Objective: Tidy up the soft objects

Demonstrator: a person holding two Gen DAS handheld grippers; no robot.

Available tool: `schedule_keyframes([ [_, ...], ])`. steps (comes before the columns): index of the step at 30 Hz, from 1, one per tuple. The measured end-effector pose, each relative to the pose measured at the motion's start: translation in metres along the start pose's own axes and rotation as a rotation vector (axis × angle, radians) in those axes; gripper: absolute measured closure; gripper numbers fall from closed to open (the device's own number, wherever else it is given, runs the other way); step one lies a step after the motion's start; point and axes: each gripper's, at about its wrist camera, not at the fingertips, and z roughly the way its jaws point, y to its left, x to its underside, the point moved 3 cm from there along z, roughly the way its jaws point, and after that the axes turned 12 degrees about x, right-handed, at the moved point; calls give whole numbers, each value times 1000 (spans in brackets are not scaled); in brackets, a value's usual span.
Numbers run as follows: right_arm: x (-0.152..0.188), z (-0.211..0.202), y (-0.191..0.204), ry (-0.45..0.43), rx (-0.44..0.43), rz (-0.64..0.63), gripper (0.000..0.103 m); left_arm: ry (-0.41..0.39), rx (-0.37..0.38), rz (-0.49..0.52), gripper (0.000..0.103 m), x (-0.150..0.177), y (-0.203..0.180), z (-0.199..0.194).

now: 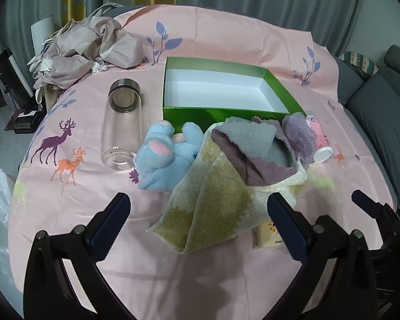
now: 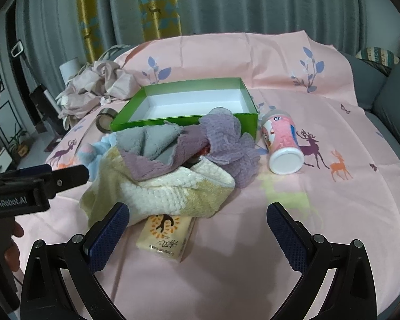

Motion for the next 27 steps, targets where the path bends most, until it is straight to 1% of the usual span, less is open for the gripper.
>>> schedule_keyframes([
  [7,-1,-2,3,-16,-7,-10,0,7,9,13,1,2,-2,3],
  [12,-4,-1,2,-5,27,-9,0,-13,2,28,1,1,-2,0],
  [16,-5,-3,-2,-8,39,-1,0,-30,-5,49,1,2,-5,-2],
  [18,-5,-2,-3,-2,44,2,0,-26,-8,53,1,3,-4,-1],
  [22,-6,-3,-4,-3,46,7,0,-23,4,35,1,4,-3,0],
  [27,-6,-4,-3,-4,46,-3,0,-11,33,40,1,4,-5,0],
])
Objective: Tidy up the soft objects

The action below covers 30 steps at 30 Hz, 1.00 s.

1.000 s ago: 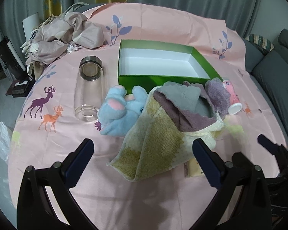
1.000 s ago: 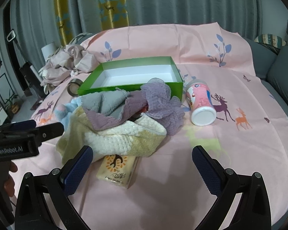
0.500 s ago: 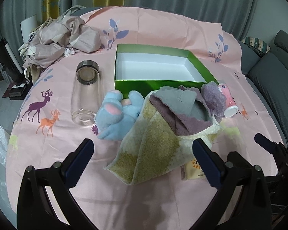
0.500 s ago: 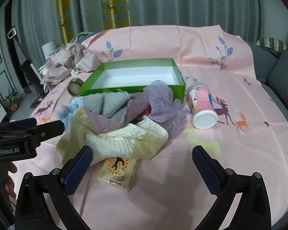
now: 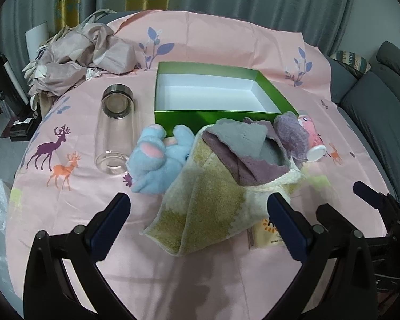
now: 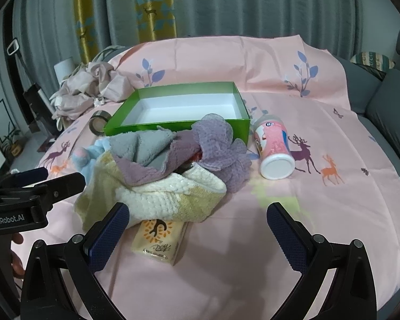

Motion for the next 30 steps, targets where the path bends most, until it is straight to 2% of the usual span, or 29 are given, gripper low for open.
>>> schedule_keyframes([
  [5,0,-1,2,-1,-3,-4,0,27,43,-9,1,1,-2,3],
  [13,2,2,1,8,-10,0,0,31,43,10,1,1,-4,2],
  [22,11,11,-6,21,-64,23,0,49,108,-44,1,-1,3,9],
  [26,14,12,-6,6,-79,9,0,36,131,-43,1,-1,2,9],
  [30,14,12,-6,-23,-104,4,0,10,190,-44,4,-5,-1,7],
])
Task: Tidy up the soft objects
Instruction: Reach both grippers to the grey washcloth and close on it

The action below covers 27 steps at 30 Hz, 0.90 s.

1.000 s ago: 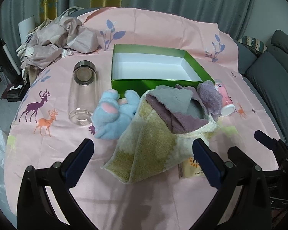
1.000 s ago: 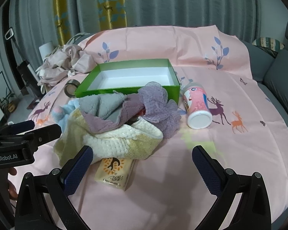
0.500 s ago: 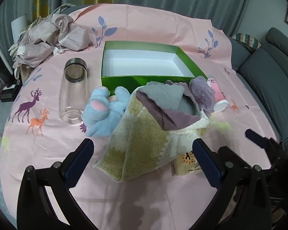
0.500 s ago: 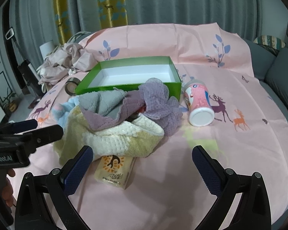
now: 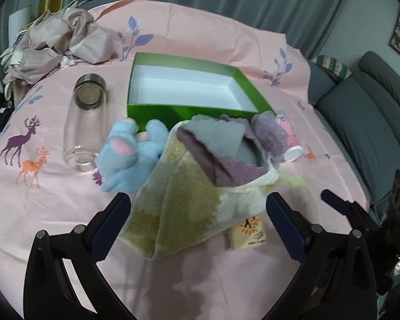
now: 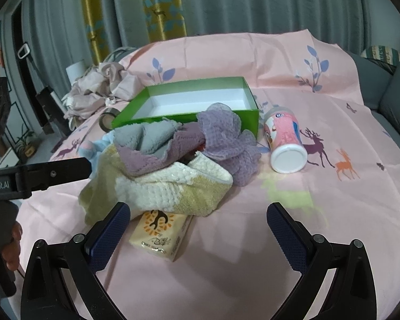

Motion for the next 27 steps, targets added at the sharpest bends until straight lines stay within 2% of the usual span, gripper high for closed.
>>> schedule_keyframes([
  [3,-2,2,4,-11,-12,-15,0,-16,19,0,12,-5,-2,0],
  [5,-5,4,7,-16,-18,-29,5,-20,49,-8,25,-9,-3,3],
  [10,-13,13,16,-23,-53,-51,10,-3,74,-28,35,-17,0,17],
  [19,-22,39,27,-28,-114,-94,23,32,86,-30,37,-29,5,37],
  [21,-24,45,30,-21,-140,-109,33,41,96,-35,39,-31,6,42],
  [24,-25,55,34,0,-167,-123,40,56,121,-36,53,-34,6,48],
  [26,-26,59,35,4,-179,-123,42,66,151,-38,68,-36,4,52],
  [27,-27,60,36,2,-184,-123,47,72,154,-35,73,-36,4,54],
])
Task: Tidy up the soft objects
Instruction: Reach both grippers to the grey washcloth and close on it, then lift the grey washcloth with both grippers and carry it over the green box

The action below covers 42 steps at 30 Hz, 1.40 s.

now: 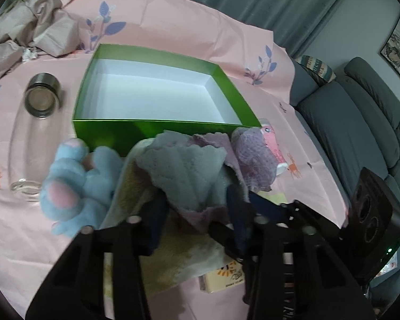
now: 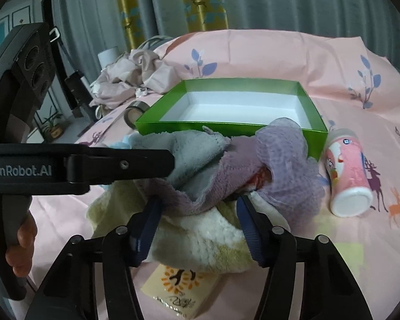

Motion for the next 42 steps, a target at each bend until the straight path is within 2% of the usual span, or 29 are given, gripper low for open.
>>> schedule_keyframes([
  [1,-1,1,1,-1,-7,-4,50,8,-1,8,83,-1,-1,2],
  [2,-2,2,2,0,-18,-10,56,13,-2,13,88,-1,-2,4],
  [4,-3,5,4,5,-21,-24,63,16,5,10,93,-1,-2,5],
  [5,-3,6,4,11,-24,-30,73,18,12,5,94,-1,-1,6],
  [8,-4,10,2,18,-33,-15,87,30,33,-19,96,-1,3,9],
  [11,-5,6,2,2,-32,-5,92,26,62,-36,97,-1,4,5],
  [28,-43,-84,30,-225,36,-108,93,-126,122,131,97,-20,-60,-73],
  [35,-70,-100,39,-321,63,-164,93,-181,117,190,97,-48,-76,-94],
  [42,-109,-100,38,-383,86,-178,93,-227,101,226,96,-86,-78,-99],
])
